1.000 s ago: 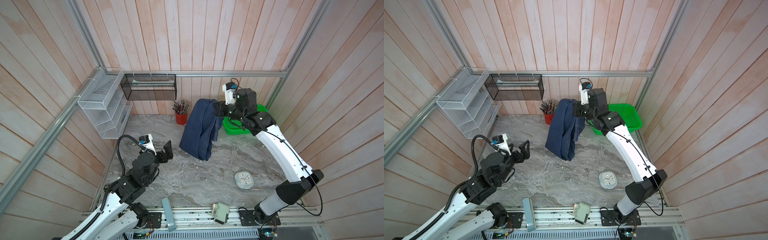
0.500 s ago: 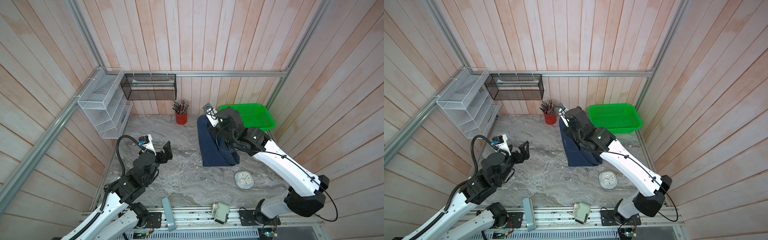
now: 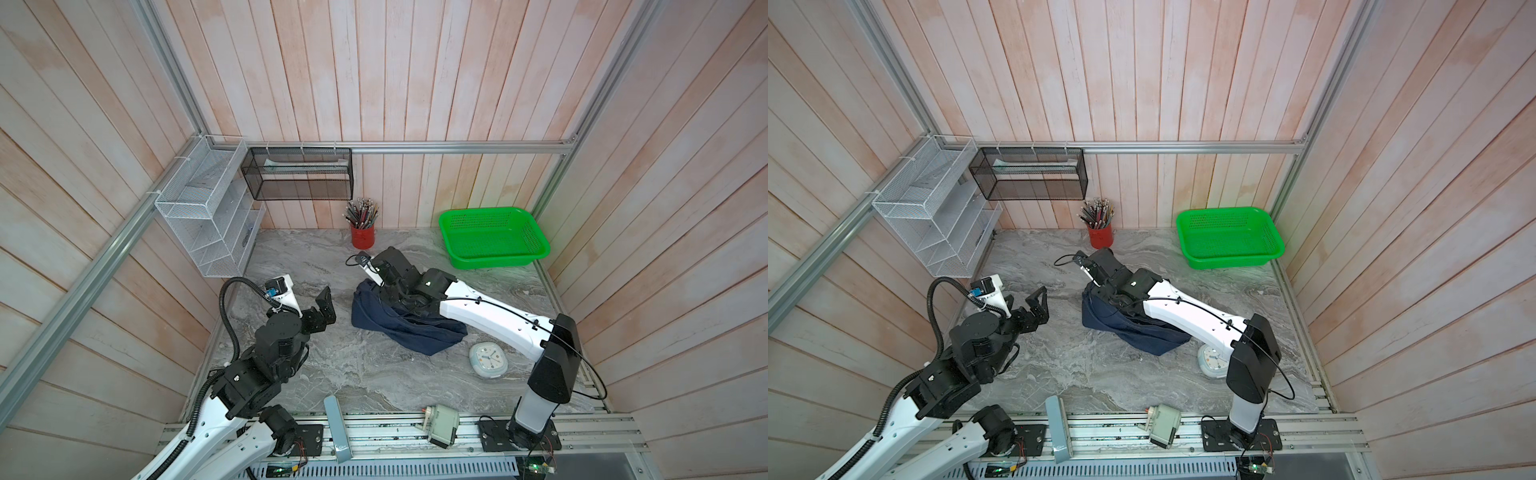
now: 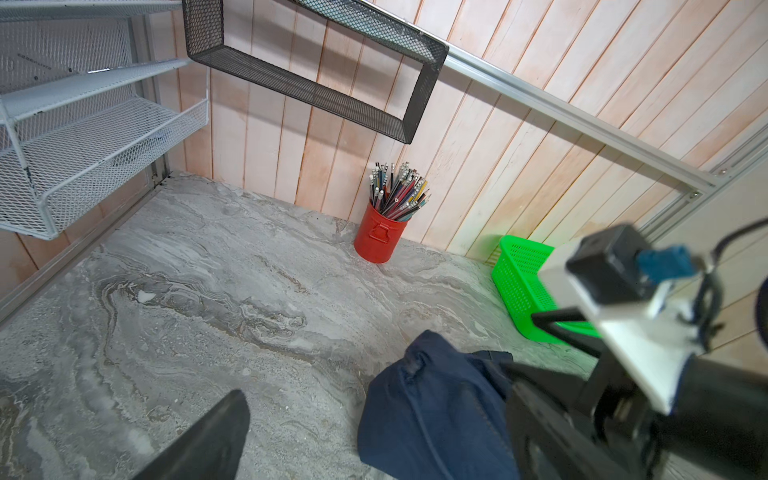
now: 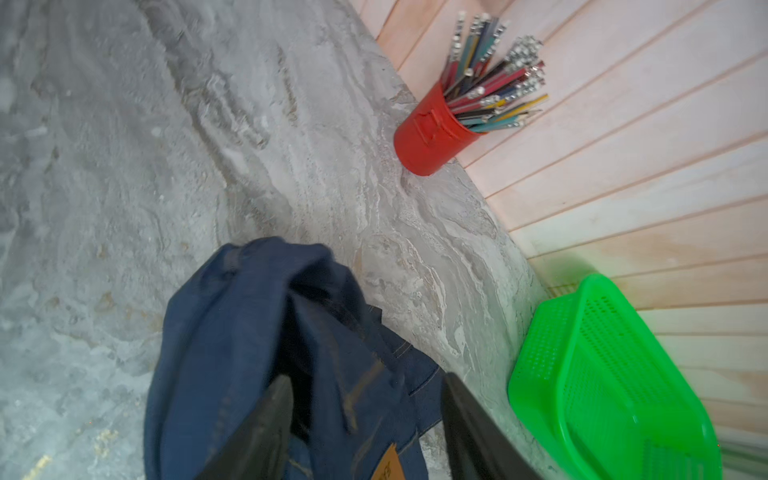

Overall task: Fold and stack the trousers
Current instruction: 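Lower the hanging jeans onto the table nearer the robot with the right gripper, then grasp the jeans waistband with the left gripper beside the right gripper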

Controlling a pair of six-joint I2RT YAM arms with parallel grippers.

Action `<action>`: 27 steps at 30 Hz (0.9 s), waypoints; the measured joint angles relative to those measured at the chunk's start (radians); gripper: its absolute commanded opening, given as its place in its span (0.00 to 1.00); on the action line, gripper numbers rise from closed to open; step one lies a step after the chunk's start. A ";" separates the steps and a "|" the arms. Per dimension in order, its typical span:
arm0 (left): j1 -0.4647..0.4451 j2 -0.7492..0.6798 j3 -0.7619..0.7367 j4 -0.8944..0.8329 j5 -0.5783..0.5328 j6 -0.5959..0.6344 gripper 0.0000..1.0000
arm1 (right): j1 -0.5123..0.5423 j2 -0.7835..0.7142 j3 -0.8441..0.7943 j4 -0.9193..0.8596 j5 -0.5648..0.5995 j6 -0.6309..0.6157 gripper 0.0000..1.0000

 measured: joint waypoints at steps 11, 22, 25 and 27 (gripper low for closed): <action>0.000 0.075 0.000 0.000 0.013 0.000 0.98 | -0.240 -0.237 -0.117 -0.016 -0.256 0.429 0.78; -0.018 0.152 -0.046 0.018 0.158 -0.111 0.96 | -0.397 -0.359 -0.587 0.049 -0.657 1.008 0.67; -0.064 0.184 -0.102 0.055 0.206 -0.168 0.96 | -0.397 -0.383 -0.680 0.093 -0.743 1.132 0.67; -0.097 0.214 -0.129 0.085 0.230 -0.202 0.96 | -0.403 -0.402 -0.711 0.137 -0.790 1.198 0.67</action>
